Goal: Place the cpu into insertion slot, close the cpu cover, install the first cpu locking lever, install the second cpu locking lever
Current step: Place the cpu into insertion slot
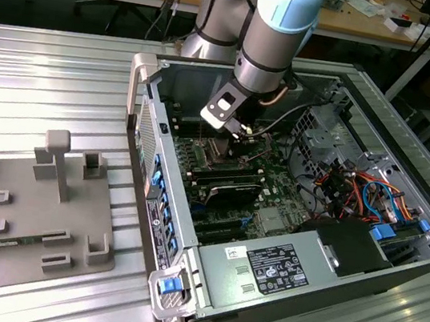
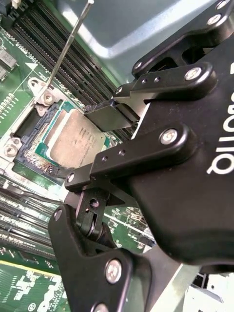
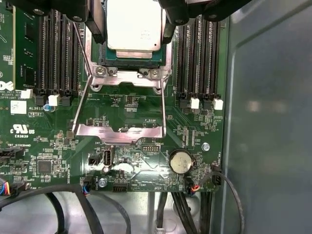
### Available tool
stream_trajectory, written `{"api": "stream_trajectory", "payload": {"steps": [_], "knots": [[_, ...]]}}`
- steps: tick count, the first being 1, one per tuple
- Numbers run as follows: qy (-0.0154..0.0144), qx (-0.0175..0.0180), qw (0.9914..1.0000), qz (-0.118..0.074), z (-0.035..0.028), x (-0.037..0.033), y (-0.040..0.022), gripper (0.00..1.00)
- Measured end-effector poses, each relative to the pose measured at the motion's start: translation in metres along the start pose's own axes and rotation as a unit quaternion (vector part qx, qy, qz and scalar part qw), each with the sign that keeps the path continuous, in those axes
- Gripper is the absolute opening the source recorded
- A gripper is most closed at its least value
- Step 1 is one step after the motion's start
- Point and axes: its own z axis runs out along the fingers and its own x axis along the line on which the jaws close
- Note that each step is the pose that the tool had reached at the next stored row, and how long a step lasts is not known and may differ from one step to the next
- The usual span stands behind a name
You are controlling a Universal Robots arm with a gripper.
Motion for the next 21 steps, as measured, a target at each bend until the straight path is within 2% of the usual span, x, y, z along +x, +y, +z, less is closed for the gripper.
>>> {"api": "stream_trajectory", "payload": {"steps": [2,7,21], "knots": [[0.0,0.0013,1.0,0.001,0.0025,-0.0001,-0.0002,0.55],[-0.0007,0.0014,0.99988,0.015,0.0055,-0.0009,-0.0003,0.55],[-0.0009,0.0015,0.99988,0.015,0.0064,-0.0037,-0.0005,0.55]]}}
